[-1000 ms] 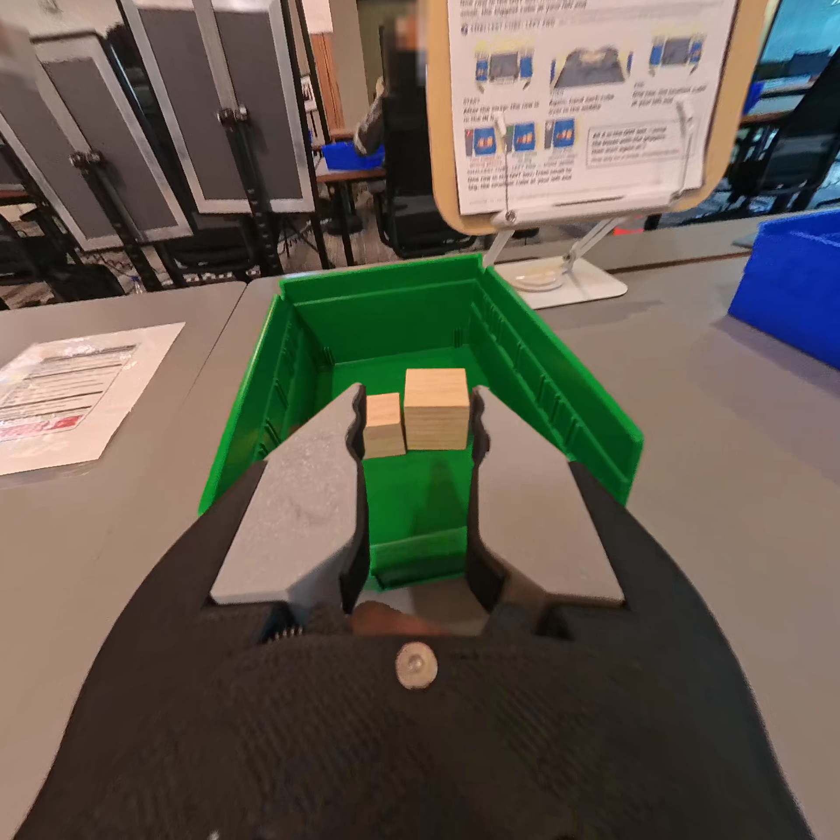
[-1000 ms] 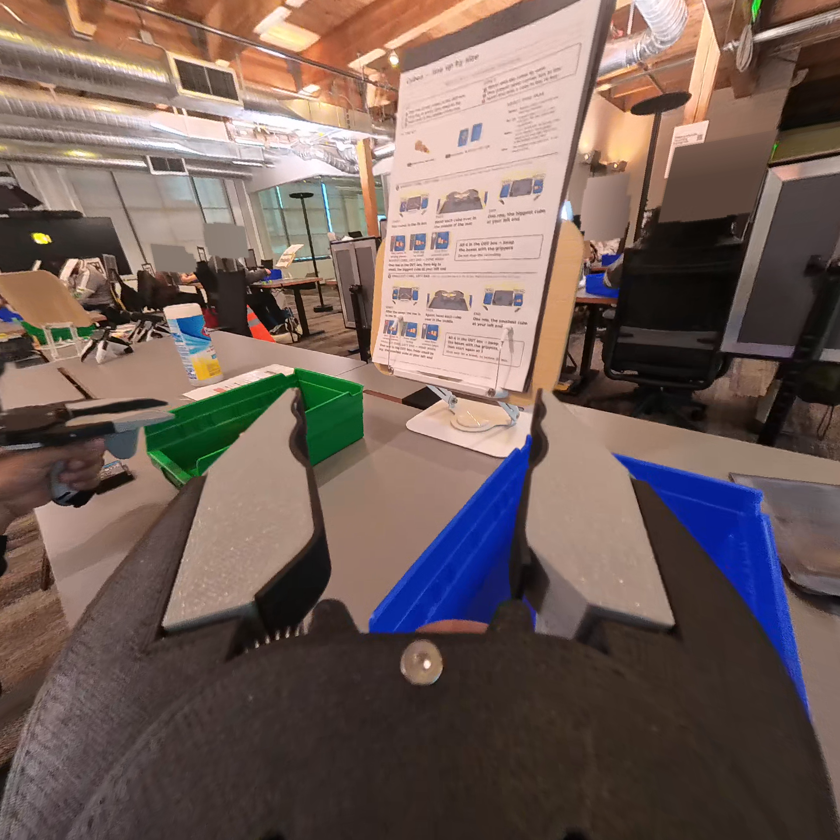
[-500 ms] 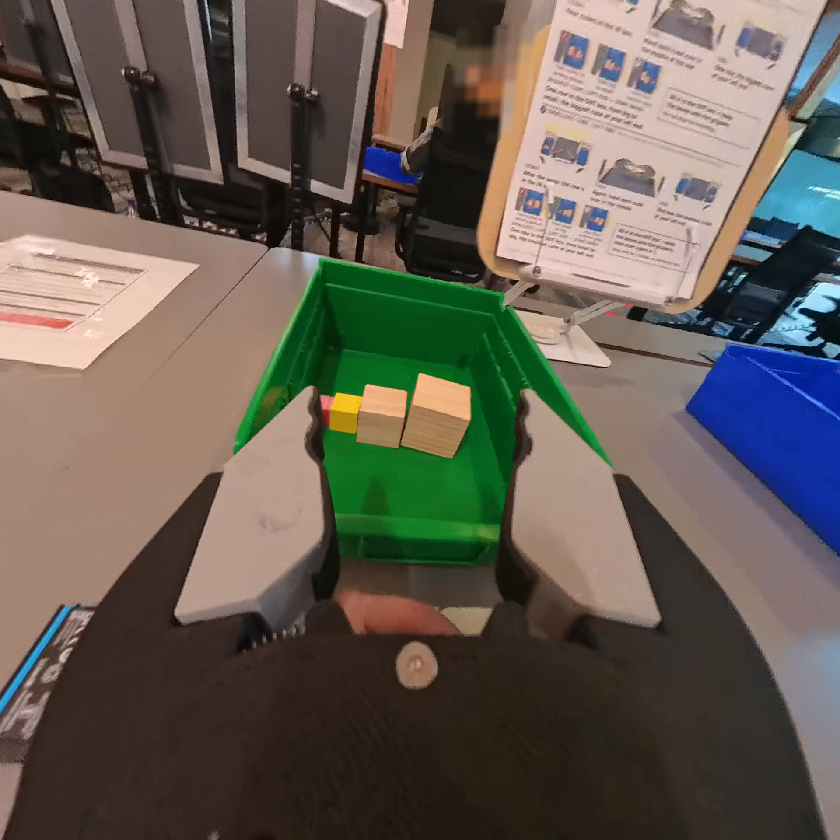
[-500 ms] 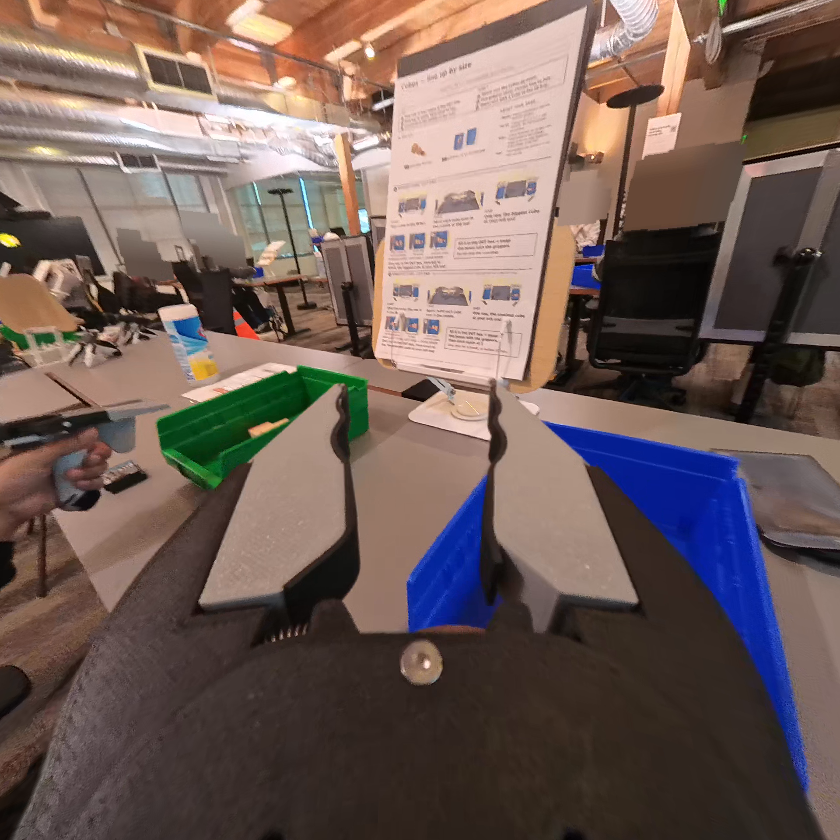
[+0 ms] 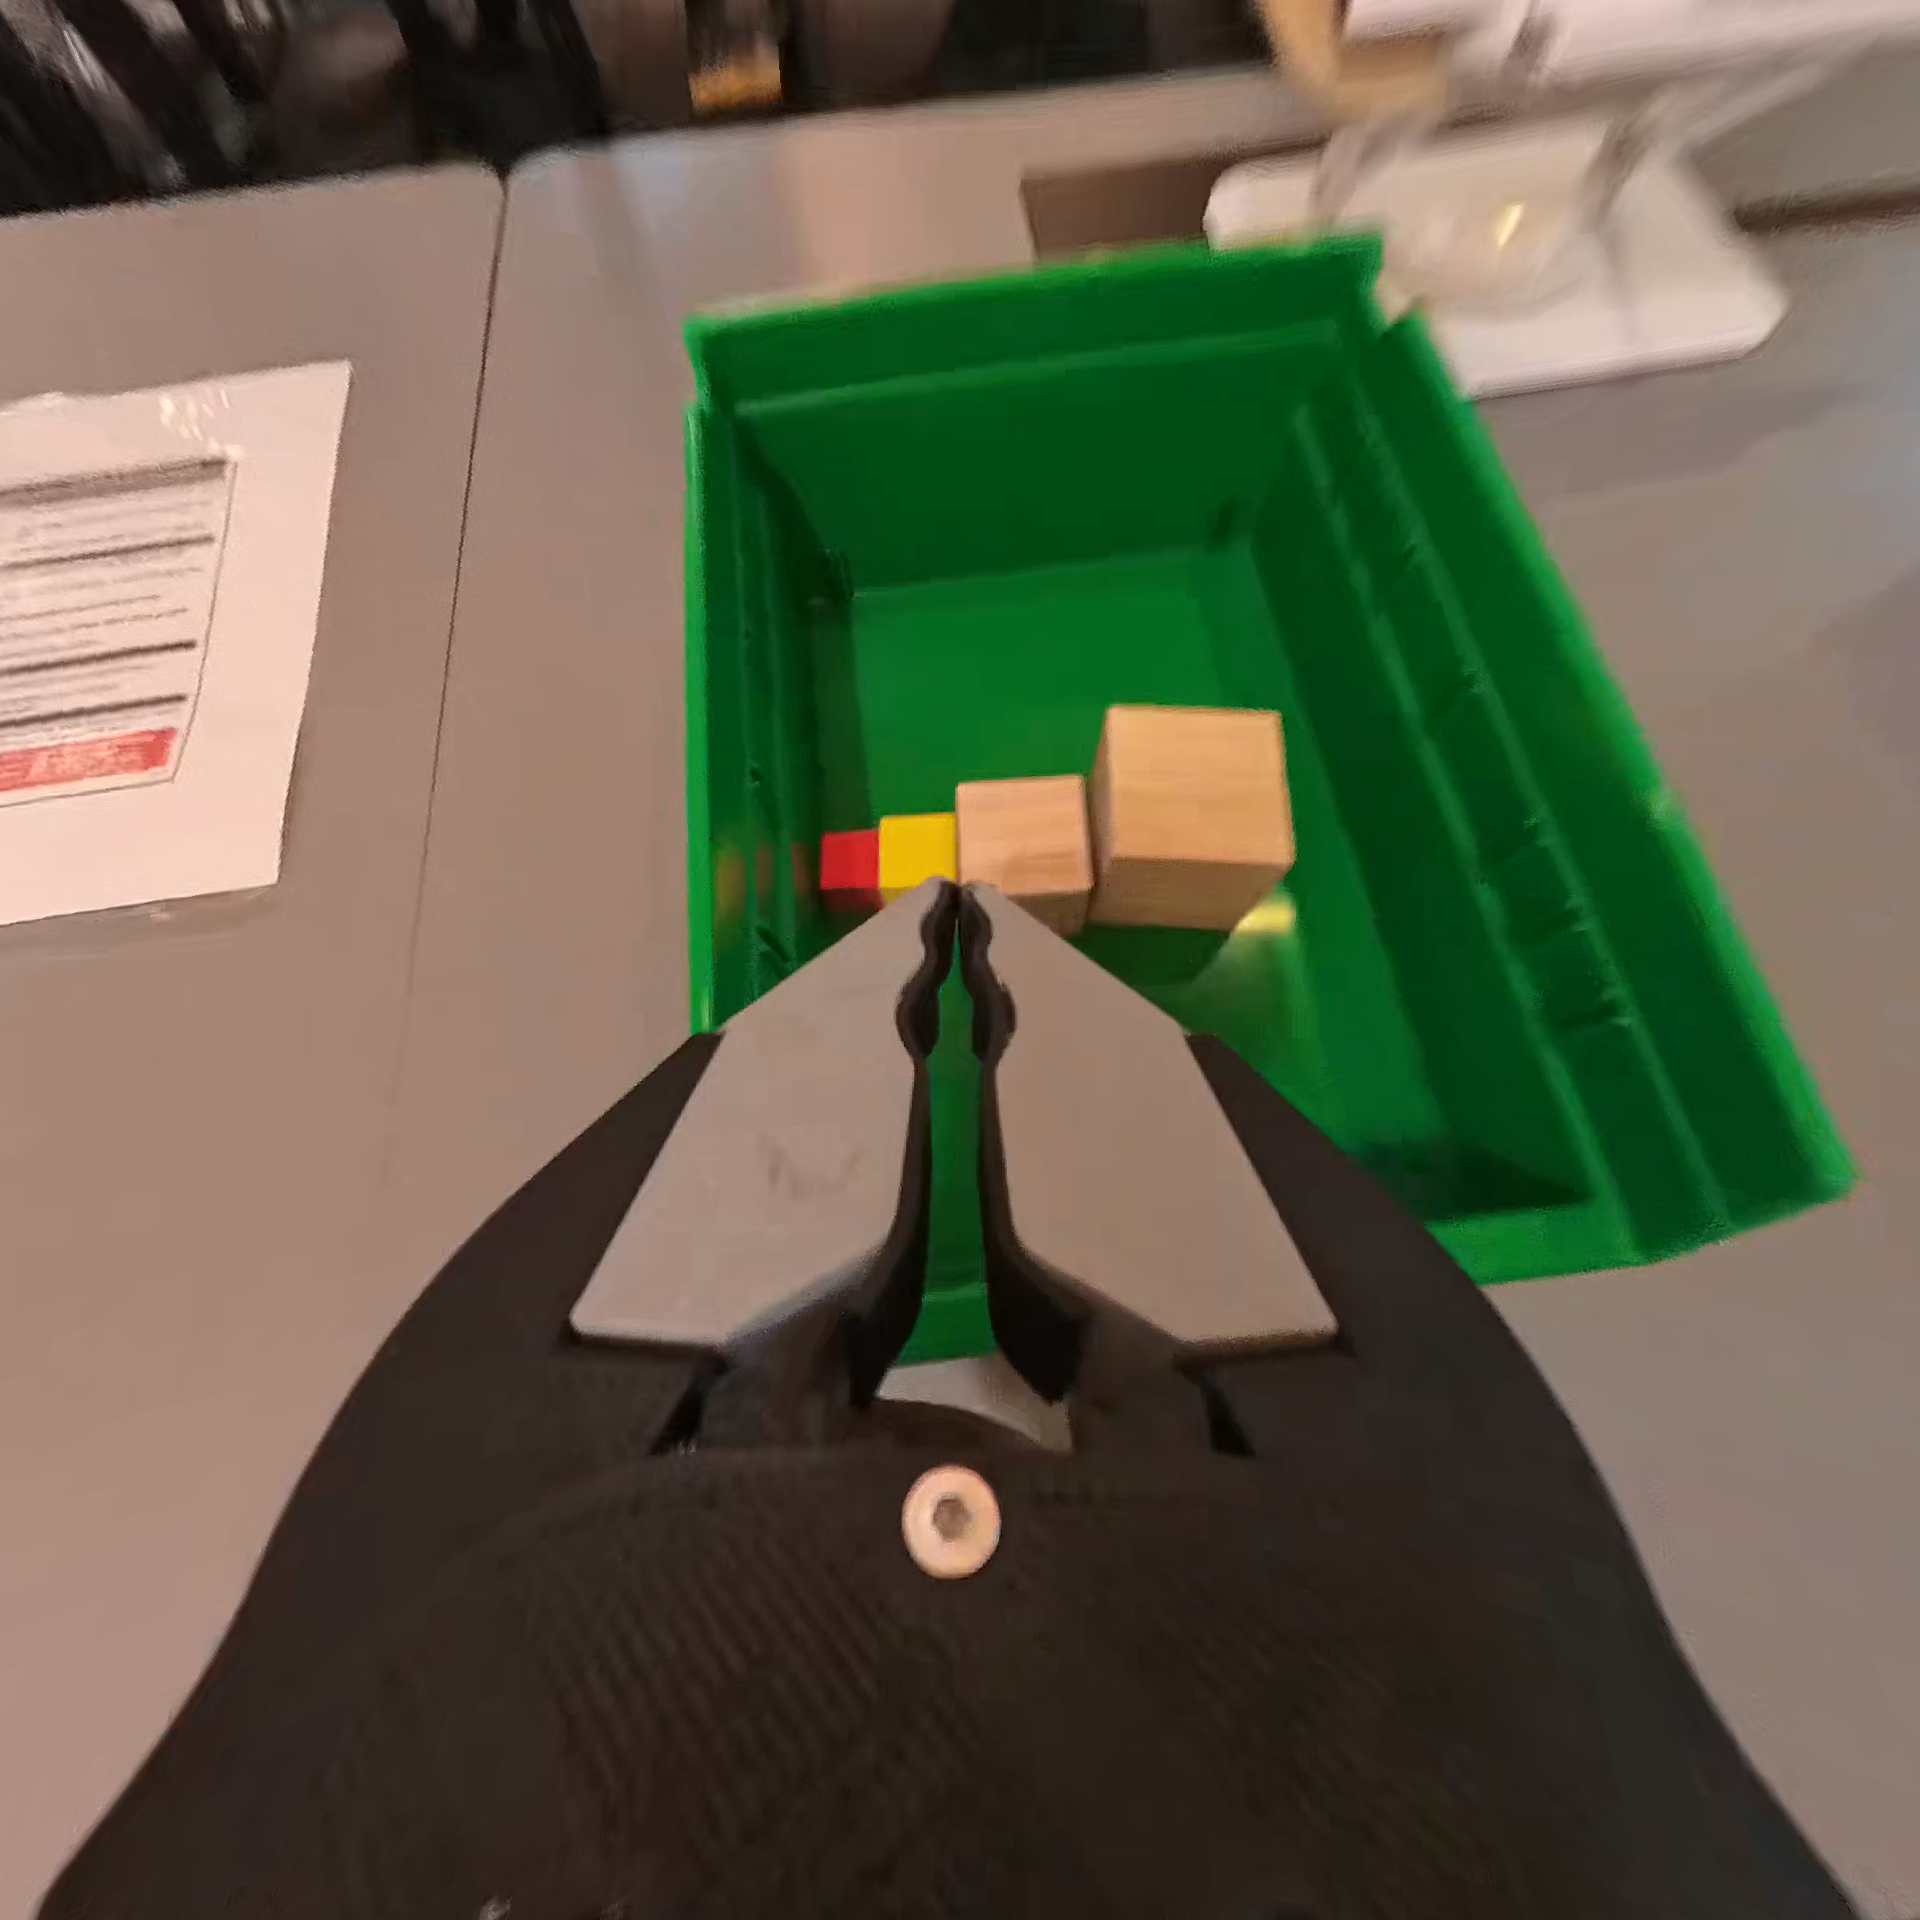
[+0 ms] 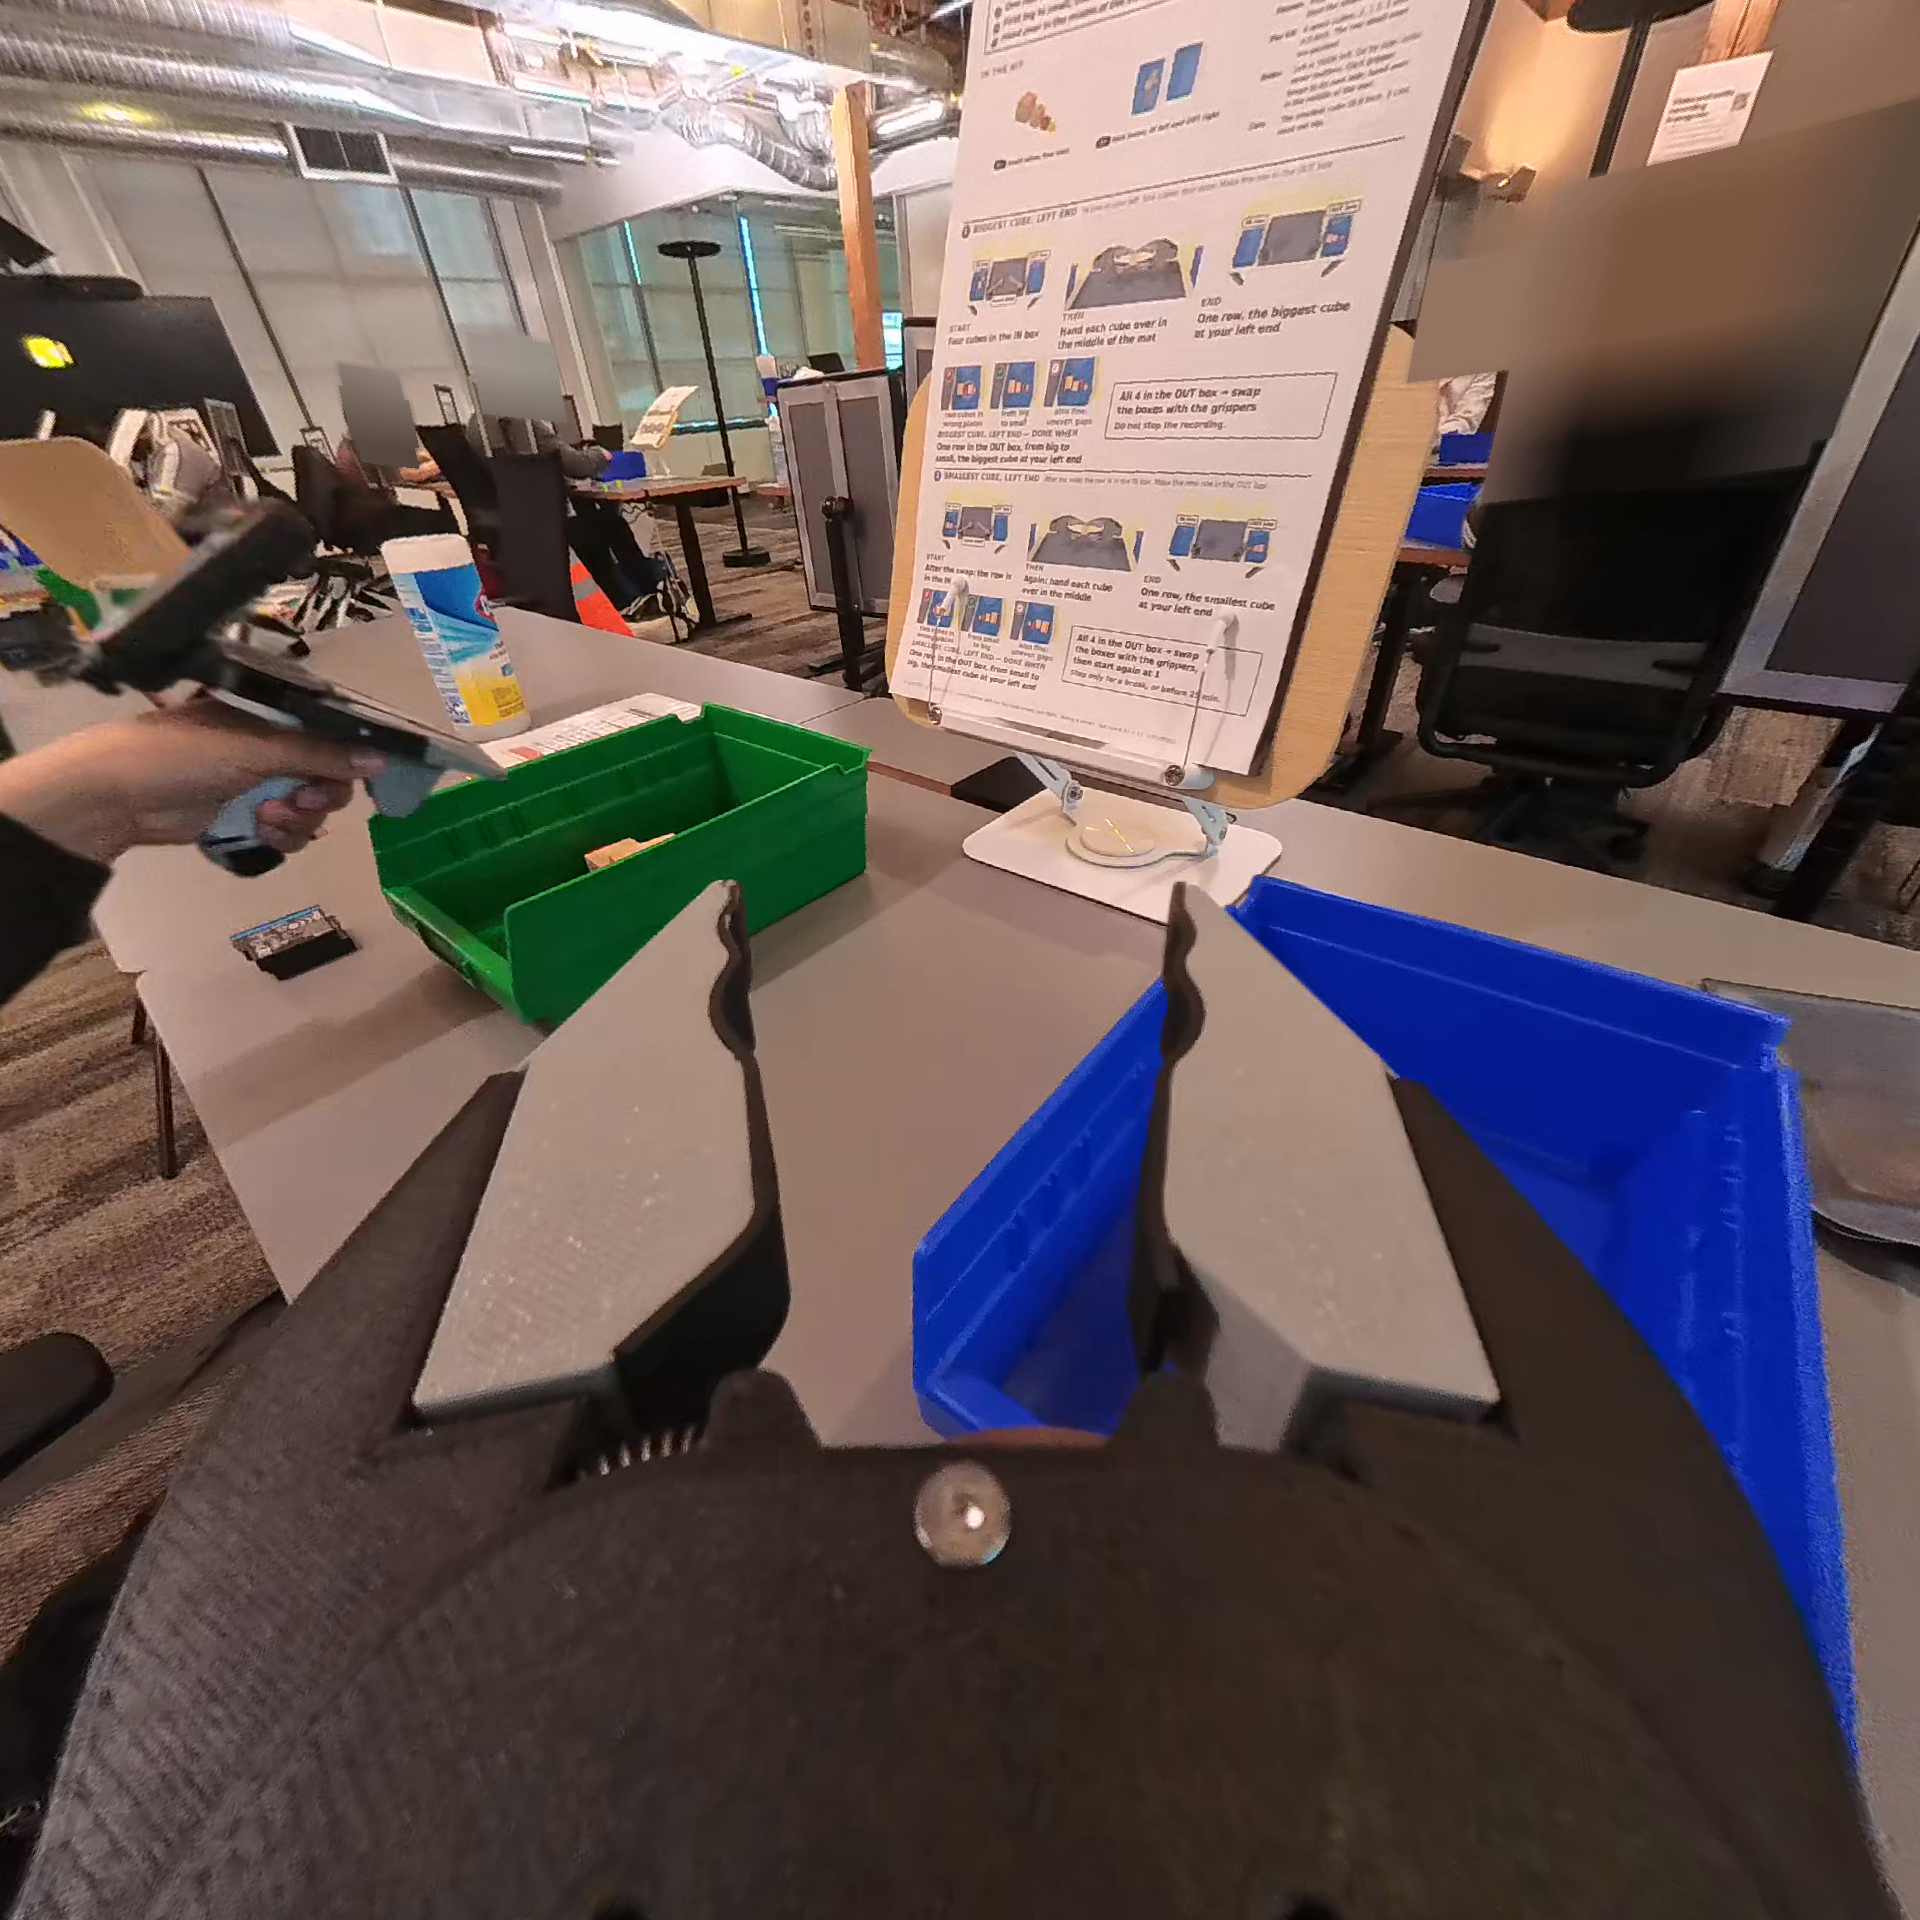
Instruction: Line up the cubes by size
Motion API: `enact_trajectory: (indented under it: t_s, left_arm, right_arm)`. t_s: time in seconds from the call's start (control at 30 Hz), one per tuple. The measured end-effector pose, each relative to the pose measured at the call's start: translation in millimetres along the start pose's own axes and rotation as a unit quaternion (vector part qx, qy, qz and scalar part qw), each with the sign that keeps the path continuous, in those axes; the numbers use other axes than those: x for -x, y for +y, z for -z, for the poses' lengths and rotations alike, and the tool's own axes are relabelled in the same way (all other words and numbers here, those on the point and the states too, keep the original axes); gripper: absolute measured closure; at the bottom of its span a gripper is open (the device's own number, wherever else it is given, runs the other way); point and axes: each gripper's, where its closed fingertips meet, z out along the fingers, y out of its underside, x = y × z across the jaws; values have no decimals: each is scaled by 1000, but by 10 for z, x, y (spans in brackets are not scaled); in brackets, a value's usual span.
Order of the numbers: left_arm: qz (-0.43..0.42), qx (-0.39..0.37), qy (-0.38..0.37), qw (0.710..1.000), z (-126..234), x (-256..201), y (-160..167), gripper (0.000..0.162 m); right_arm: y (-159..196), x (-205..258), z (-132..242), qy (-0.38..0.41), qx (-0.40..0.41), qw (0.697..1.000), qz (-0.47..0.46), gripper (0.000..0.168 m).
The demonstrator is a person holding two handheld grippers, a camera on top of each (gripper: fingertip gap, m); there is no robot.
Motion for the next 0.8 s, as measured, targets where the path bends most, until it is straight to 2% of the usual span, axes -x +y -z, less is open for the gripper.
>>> enact_trajectory:
  t_s: [0.1, 0.23, 0.4, 0.53, 0.7, 0.8]
  left_arm:
    - [-18, 97, 2, 995, -276, 14, 250, 162]
    - [-31, 187, 1, 982, -526, -33, 574, 162]
    - [-46, 246, -47, 967, -836, 31, 793, 162]
    - [-46, 228, -74, 970, -1003, 44, 631, 162]
    - [-41, 124, -120, 984, -1130, 123, 187, 162]
    - [-18, 67, -109, 992, -1062, 103, -30, 162]
  right_arm:
    - [-19, 0, 42, 0, -2, 1000, 3, 90]
    - [-88, -11, 122, 5, -14, 1000, 13, 90]
    - [-146, -19, 191, 6, -24, 1000, 14, 90]
    - [-194, -83, 252, 20, -34, 999, 16, 90]
    - [-200, -126, 259, 21, -39, 999, 10, 92]
    - [-160, -158, 246, 27, -31, 999, 12, 92]
